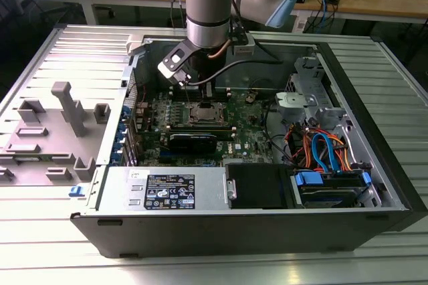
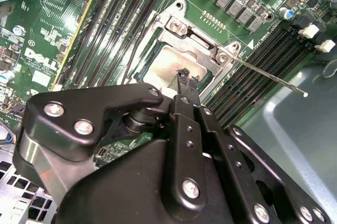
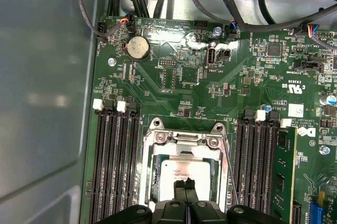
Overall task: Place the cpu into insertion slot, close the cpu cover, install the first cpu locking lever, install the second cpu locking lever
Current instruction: 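Install the first cpu locking lever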
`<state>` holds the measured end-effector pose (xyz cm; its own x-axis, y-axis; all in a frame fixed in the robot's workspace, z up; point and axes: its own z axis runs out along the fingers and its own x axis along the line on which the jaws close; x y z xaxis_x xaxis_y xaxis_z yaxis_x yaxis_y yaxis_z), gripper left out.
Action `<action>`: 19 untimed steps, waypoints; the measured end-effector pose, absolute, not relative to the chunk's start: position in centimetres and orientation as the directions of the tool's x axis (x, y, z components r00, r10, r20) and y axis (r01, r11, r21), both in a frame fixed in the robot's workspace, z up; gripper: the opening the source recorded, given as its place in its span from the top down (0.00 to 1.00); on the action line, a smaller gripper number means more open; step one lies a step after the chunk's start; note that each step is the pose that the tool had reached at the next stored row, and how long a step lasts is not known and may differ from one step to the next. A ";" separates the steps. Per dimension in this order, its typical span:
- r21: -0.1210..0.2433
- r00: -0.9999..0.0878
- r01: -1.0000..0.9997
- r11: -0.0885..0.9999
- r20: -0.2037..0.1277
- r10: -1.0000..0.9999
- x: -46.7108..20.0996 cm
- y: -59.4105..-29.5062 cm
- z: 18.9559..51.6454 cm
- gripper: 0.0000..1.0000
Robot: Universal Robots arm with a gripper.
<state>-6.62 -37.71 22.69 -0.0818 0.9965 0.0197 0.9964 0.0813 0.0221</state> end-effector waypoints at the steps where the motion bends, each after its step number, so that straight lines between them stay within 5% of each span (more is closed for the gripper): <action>1: 0.022 -0.082 0.996 0.081 0.020 0.996 -6.6 -37.7 22.7 0.89; 19: 0.022 -0.082 0.996 0.081 0.022 0.996 -6.6 -37.7 25.4 0.89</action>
